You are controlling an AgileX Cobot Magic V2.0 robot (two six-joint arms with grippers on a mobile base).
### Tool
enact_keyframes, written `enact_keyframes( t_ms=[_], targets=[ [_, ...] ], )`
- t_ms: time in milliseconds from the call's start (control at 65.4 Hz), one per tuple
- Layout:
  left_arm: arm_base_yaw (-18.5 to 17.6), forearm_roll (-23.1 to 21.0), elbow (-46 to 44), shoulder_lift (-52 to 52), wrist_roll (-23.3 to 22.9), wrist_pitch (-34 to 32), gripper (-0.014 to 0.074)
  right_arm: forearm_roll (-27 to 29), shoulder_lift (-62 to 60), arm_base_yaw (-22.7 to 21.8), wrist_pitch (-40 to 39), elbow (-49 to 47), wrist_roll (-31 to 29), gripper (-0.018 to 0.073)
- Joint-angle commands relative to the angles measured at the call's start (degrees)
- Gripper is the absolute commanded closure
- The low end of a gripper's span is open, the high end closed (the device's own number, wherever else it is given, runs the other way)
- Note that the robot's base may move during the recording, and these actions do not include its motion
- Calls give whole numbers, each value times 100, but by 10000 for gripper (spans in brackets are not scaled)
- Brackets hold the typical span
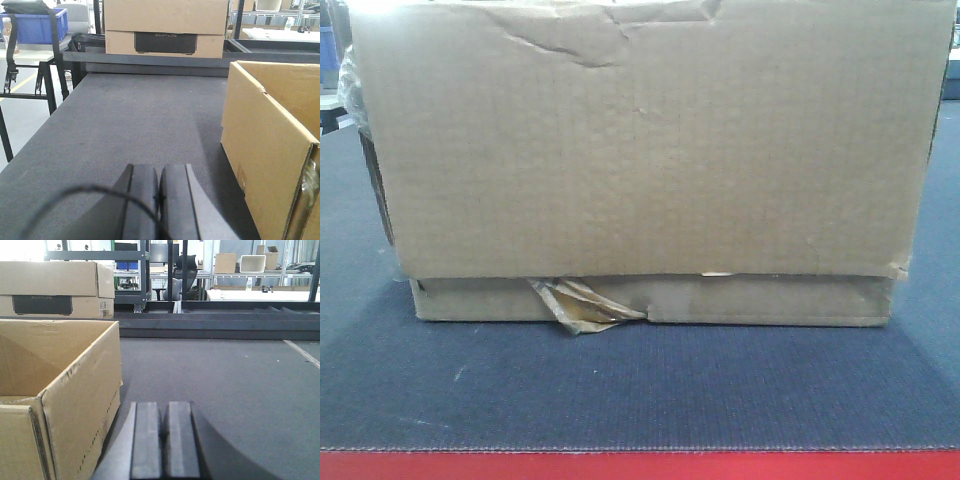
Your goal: Grab carton from right shelf to conveyor
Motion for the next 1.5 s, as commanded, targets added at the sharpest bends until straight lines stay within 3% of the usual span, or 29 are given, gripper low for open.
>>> enact_keyframes(
  t_ms=[0, 107, 229, 321, 627, 673, 1483],
  targets=[
    [11, -160, 7, -31, 27, -153, 594, -57, -29, -34, -143, 20, -14, 637],
    [70, -425, 67, -103, 60, -153, 594, -57, -29, -34, -143, 20, -14, 637],
    [280, -961, 422, -393, 785, -367, 594, -57, -29, -34, -143, 20, -14, 637],
    [417, -1051, 909, -662, 1194, -850, 594, -57, -29, -34, -143, 20, -14, 637],
    [445, -1051, 2382, -1021, 1194, -2446, 594, -57, -29, -34, -143, 20, -14, 637],
    [445, -1051, 2382, -1021, 1194, -2194, 594, -57, -29, -34, -143, 20, -14, 637],
    [445, -1051, 2382, -1021, 1194, -2271, 594, -57, -29, -34, -222, 20, -14, 637]
  ],
)
